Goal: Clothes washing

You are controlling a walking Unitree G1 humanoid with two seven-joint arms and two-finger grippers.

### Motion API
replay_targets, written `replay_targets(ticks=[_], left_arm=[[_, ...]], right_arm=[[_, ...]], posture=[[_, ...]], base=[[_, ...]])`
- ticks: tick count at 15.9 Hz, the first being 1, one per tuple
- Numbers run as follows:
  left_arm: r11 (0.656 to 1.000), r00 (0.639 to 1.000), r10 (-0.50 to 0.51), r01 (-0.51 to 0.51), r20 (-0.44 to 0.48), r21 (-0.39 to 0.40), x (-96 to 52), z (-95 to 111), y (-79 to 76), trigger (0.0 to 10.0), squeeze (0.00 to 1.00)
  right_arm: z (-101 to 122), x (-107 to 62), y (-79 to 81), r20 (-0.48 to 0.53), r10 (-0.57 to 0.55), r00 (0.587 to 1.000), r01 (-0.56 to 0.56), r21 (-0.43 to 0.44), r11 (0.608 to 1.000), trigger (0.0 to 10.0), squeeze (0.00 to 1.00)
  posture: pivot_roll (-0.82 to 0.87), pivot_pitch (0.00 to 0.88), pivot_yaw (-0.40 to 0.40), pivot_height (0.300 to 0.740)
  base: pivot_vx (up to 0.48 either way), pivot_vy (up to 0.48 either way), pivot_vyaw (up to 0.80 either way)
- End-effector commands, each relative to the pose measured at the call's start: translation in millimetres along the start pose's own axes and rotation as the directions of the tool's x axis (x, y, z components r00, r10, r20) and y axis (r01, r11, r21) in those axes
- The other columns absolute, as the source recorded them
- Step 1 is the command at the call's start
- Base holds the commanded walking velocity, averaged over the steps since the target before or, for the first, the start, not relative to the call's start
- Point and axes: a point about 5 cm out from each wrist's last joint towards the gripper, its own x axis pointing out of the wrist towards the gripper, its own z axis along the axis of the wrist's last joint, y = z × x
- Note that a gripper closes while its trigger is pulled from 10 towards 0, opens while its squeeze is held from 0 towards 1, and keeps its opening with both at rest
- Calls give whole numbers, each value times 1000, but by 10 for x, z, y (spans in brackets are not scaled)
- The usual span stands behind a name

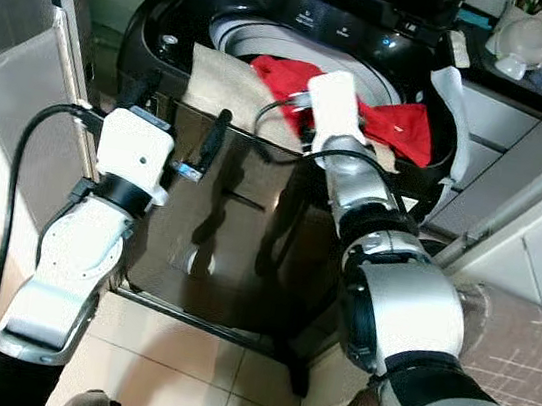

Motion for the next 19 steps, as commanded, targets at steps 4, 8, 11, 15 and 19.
replay_targets(ticks=[4,8,11,15,19], left_arm=[[1000,999,-13,14,32,-19,39,49,-79,10000,0],[1000,999,-24,24,41,-17,71,50,-71,10000,0],[998,997,-51,52,50,-19,100,69,-101,10000,0],[998,998,-53,54,37,-28,57,35,-122,10000,0],[999,999,-21,22,43,-25,67,48,-94,10000,0]], right_arm=[[-119,-16,-80,-52,-44,998,45,21,999,10000,608],[-149,-17,-66,-73,-12,997,29,227,974,0,0],[-242,-33,-98,-121,-38,992,52,116,992,0,0],[-163,-26,-181,-114,-92,989,146,691,708,0,0],[122,6,-179,-21,-77,997,63,795,603,0,0]], posture=[[101,5,-172,731],[112,0,-150,731],[99,0,-137,731],[104,0,-150,731],[130,0,-187,731]], base=[[0,0,0],[0,0,0],[0,0,0],[0,0,0],[0,0,0]])
